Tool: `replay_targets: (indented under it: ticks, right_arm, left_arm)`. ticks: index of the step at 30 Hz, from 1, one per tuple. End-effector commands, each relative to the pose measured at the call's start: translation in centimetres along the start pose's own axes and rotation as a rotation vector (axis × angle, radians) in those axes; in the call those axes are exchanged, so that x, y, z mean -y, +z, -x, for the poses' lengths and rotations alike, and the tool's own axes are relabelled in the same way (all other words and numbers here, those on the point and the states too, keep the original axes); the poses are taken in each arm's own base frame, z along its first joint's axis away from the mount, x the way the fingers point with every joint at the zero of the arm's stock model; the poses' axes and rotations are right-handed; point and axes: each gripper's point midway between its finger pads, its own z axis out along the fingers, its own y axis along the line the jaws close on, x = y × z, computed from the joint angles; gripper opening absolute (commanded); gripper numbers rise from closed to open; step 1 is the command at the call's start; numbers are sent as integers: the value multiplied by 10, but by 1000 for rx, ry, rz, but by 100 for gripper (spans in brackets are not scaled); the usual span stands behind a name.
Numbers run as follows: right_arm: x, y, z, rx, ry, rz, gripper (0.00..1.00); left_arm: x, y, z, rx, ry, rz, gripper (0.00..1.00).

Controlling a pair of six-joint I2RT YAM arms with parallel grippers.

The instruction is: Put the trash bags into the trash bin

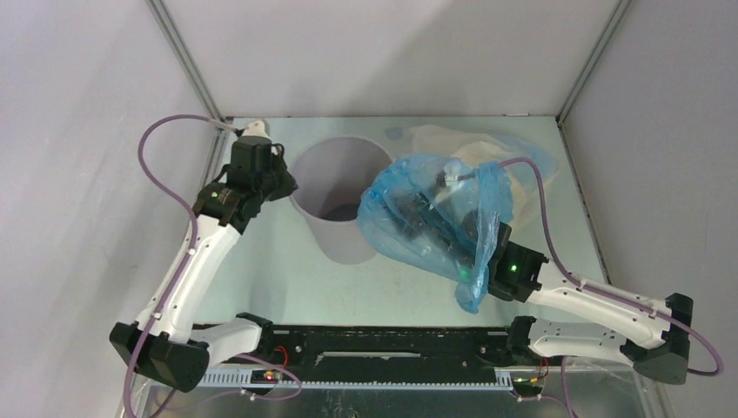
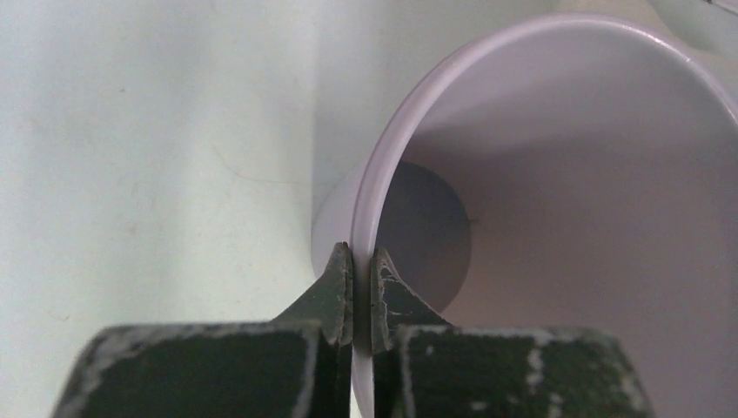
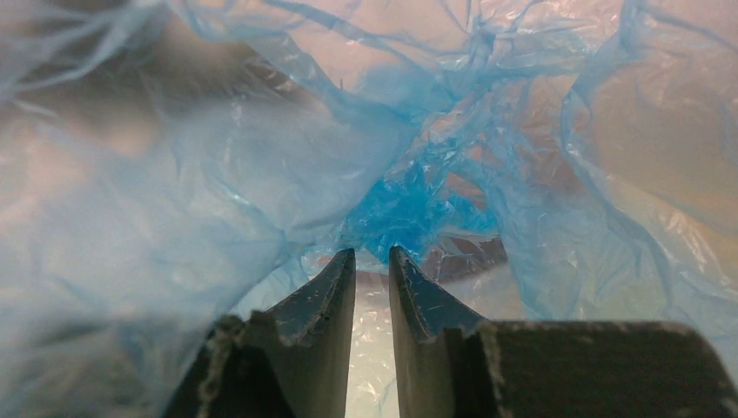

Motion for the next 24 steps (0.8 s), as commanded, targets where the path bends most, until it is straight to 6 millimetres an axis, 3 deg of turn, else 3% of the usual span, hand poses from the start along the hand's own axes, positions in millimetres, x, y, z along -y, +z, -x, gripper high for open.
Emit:
replay_targets:
  ticks: [1, 8, 15, 20, 24]
  right_arm:
    - [-13, -1, 28, 25, 6, 26, 24]
    - [2, 15, 8, -123, -84, -75, 24]
    - [20, 25, -39, -351, -146, -179, 22]
    - [31, 31, -75, -541, -199, -242, 21]
    - [41, 40, -116, -708, -253, -294, 17]
  left_arm:
    - [35, -18, -3, -1, 64, -108, 0]
    - [76, -36, -27, -44, 173, -216, 0]
    - [104, -55, -40, -79, 205, -343, 2]
    - [105, -64, -37, -56, 198, -371, 22]
    - [100, -72, -32, -24, 178, -379, 38]
